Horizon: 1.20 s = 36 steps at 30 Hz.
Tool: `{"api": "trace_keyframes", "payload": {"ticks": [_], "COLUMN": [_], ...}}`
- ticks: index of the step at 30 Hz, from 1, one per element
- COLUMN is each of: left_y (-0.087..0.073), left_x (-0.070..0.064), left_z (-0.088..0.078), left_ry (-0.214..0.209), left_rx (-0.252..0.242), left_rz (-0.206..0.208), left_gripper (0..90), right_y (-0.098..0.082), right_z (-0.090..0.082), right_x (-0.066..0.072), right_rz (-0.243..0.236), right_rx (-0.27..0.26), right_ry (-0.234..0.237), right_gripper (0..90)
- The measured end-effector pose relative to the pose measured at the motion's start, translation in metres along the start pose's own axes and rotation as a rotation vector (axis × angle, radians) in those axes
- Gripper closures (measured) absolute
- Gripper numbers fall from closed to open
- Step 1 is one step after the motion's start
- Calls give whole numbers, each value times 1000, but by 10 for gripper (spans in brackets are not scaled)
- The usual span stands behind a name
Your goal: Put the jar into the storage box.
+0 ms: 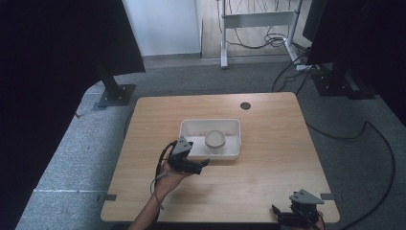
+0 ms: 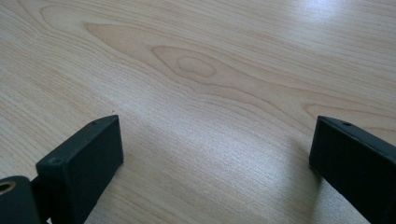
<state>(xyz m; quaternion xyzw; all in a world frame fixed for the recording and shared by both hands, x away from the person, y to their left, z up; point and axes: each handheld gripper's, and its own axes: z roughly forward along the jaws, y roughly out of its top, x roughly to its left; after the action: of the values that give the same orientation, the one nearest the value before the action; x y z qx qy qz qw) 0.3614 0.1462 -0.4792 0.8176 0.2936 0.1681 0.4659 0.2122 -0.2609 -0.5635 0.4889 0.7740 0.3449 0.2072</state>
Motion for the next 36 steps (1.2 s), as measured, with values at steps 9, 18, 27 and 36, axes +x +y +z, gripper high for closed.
{"api": "trace_keyframes", "payload": {"ticks": [9, 18, 27, 36], "left_y": [-24, -42, -57, -74], "left_x": [8, 11, 11, 13], "left_z": [-16, -28, -35, -42], "left_ry": [8, 19, 39, 62], "left_rx": [-13, -8, 8, 30], "left_rz": [-22, -38, -41, -51], "left_gripper": [42, 42, 42, 43], "right_y": [0, 0, 0, 0], "right_z": [0, 0, 0, 0], "right_x": [0, 0, 0, 0], "right_rz": [0, 0, -1, -1], "right_rx": [0, 0, 0, 0], "right_ry": [0, 0, 0, -1], "right_gripper": [24, 24, 24, 24]}}
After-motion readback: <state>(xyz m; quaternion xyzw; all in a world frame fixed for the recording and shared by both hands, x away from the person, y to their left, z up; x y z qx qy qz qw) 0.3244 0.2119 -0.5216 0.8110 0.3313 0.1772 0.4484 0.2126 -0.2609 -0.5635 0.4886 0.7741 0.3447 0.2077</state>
